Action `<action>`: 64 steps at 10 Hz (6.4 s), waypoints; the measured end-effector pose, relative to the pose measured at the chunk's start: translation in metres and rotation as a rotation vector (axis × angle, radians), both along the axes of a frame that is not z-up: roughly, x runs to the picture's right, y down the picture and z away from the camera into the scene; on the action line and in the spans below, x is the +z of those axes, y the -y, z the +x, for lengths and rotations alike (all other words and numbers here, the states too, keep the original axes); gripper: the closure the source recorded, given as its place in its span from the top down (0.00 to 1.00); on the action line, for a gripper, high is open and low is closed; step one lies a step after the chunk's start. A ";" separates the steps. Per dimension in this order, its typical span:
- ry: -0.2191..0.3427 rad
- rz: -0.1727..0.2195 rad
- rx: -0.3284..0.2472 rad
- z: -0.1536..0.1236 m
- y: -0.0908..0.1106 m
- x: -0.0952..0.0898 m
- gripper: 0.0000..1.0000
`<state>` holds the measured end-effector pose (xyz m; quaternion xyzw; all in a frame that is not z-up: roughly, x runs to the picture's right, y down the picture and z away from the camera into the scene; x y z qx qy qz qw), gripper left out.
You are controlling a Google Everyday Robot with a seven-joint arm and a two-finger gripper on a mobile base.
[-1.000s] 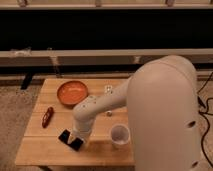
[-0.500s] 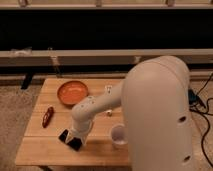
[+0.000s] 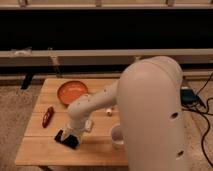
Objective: Push the eraser across the table
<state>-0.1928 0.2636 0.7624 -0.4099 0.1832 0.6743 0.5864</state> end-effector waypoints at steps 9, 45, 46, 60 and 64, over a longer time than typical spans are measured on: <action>0.122 0.010 -0.065 -0.090 0.016 -0.004 0.65; 0.170 0.089 -0.317 -0.045 0.054 -0.017 0.65; 0.191 0.077 -0.325 -0.028 0.053 -0.022 0.65; 0.271 0.219 -0.653 0.079 -0.004 -0.035 0.00; 0.291 0.272 -0.752 0.021 -0.011 -0.013 0.00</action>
